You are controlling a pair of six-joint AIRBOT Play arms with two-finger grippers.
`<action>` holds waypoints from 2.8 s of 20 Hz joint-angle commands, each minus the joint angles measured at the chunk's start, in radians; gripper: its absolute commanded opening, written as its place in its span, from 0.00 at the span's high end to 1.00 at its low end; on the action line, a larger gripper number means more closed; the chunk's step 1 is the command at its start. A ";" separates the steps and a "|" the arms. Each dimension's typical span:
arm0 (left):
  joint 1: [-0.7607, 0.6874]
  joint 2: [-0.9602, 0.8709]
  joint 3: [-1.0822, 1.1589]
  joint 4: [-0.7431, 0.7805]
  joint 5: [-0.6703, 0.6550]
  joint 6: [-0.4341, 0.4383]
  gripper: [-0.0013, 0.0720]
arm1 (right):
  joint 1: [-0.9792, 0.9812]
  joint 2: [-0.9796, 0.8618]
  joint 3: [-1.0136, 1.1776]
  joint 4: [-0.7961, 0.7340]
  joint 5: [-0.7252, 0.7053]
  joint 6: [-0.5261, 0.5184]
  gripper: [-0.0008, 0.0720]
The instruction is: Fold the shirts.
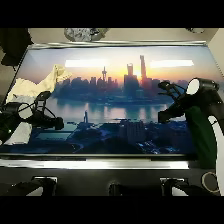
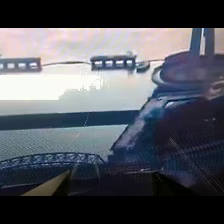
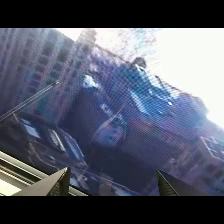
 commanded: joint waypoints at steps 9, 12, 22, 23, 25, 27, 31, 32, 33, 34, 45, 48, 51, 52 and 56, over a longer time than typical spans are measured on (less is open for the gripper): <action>-0.001 0.000 0.000 0.000 0.000 0.000 0.14 | 0.000 0.001 0.000 0.000 0.000 0.000 0.12; -0.001 0.000 0.000 0.000 0.000 0.000 0.14 | 0.000 0.001 0.000 0.000 0.000 0.000 0.12; -0.002 -0.003 0.000 -0.095 0.182 -0.001 0.14 | 0.000 0.001 0.000 0.002 -0.151 0.004 0.12; 0.003 -0.007 0.013 -0.117 0.248 -0.001 0.10 | 0.000 0.000 0.000 0.004 -0.178 0.005 0.12; 0.049 -0.071 0.127 -0.165 0.343 -0.006 0.05 | 0.000 0.000 0.000 0.012 -0.216 0.005 0.12; 0.151 -0.220 0.363 -0.219 0.343 -0.050 0.05 | 0.000 0.000 0.000 0.020 -0.223 0.005 0.12; 0.371 -0.581 0.854 -0.307 0.266 -0.398 0.05 | 0.002 0.000 0.000 0.038 -0.221 0.004 0.12; 0.400 -0.634 0.914 -0.309 0.258 -0.409 0.05 | 0.002 0.000 0.000 0.046 -0.221 0.005 0.12; 0.420 -0.672 0.955 -0.289 0.261 -0.407 0.05 | 0.002 0.000 0.000 0.050 -0.221 0.004 0.12; 0.431 -0.696 0.972 -0.230 0.262 -0.407 0.05 | 0.002 0.000 0.000 0.057 -0.221 0.004 0.12; 0.404 -0.898 0.974 0.087 0.332 -0.234 0.04 | 0.002 0.000 0.000 0.119 -0.219 0.005 0.12; 0.404 -0.935 0.973 0.121 0.352 -0.233 0.05 | 0.002 0.000 0.000 0.148 -0.214 0.005 0.12; 0.402 -0.960 0.973 0.115 0.365 -0.234 0.11 | 0.002 0.000 0.000 0.149 -0.216 0.005 0.12; 0.401 -0.965 0.973 0.103 0.365 -0.233 0.34 | 0.002 0.001 0.000 0.151 -0.216 0.005 0.12; 0.391 -0.921 0.974 0.058 0.388 -0.220 0.94 | 0.002 0.001 0.000 0.152 -0.217 0.005 0.12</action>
